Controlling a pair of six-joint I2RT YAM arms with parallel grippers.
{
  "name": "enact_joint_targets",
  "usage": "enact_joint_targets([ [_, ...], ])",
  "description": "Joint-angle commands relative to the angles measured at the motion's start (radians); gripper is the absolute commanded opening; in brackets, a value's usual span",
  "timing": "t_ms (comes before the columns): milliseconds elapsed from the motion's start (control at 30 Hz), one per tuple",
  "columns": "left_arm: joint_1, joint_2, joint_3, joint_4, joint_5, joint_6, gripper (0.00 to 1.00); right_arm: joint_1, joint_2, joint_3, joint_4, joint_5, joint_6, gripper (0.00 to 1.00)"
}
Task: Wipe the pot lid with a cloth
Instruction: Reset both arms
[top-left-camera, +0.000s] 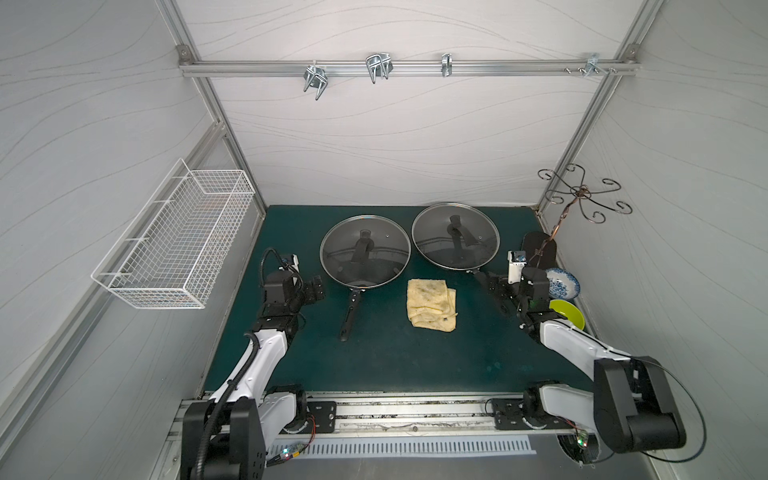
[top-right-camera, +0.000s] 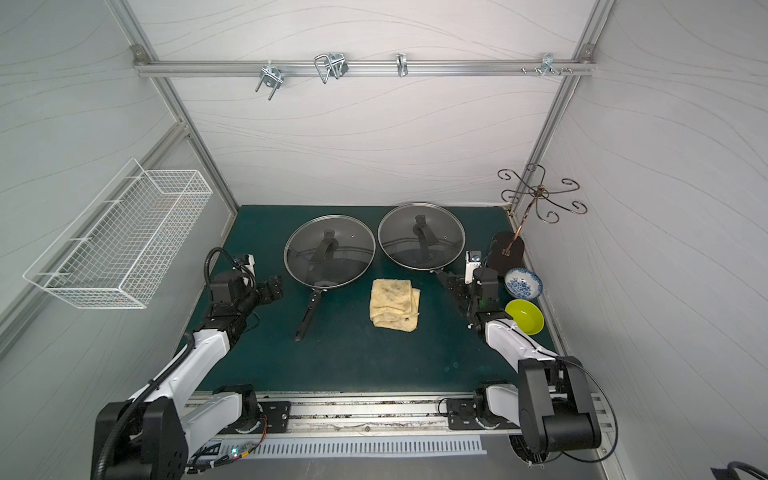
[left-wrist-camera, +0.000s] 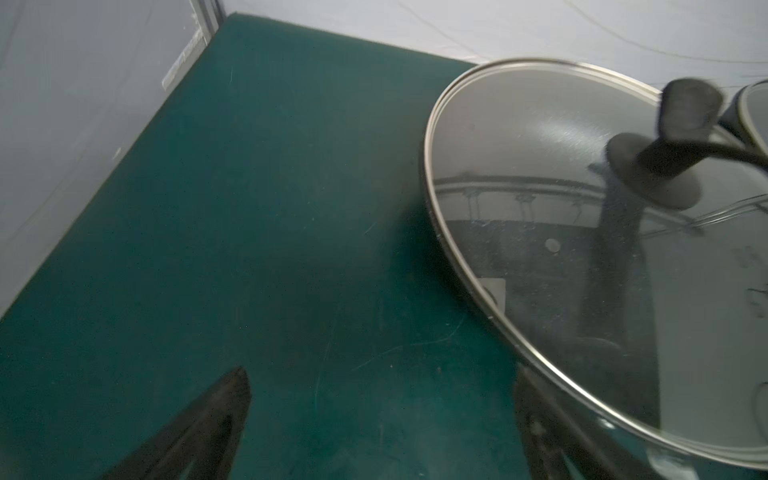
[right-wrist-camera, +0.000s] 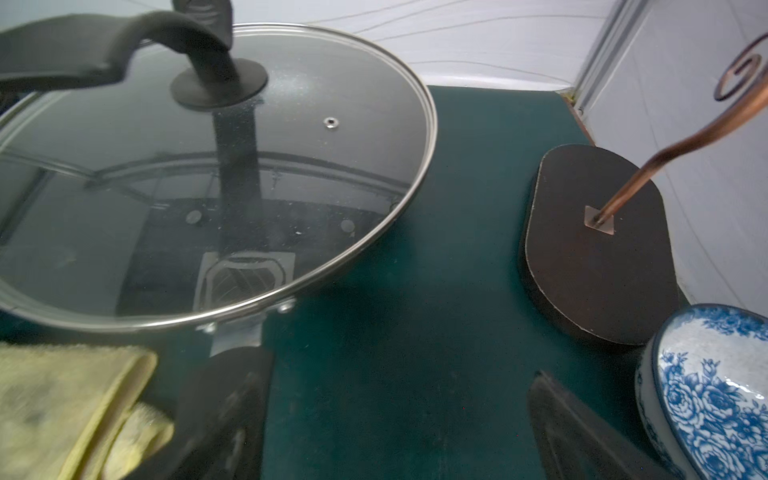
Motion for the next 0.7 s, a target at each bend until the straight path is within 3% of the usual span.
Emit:
enact_joint_targets([
  [0,0.017,0.093,-0.013,0.286,0.061,0.040,1.00,-0.021,0.047,-0.010,0.155,-0.003,-0.002,0.99],
  [133,0.024,0.240,-0.024,0.503,0.057,0.027,1.00,-0.032,0.093,-0.016,0.205,-0.036,0.017,0.99],
  [233,0.029,0.330,-0.016,0.568,0.097,0.024,1.00,-0.031,0.105,-0.033,0.246,-0.038,0.019,0.99],
  [433,0.029,0.482,-0.111,0.882,0.048,0.005,1.00,-0.032,0.111,-0.041,0.262,-0.049,0.014,0.99],
  [533,0.019,0.457,-0.059,0.741,0.040,0.016,1.00,-0.031,0.140,-0.053,0.304,-0.056,0.013,0.99],
  [667,-0.012,0.462,-0.026,0.683,-0.019,0.033,1.00,-0.033,0.183,-0.062,0.358,-0.062,0.013,0.99],
])
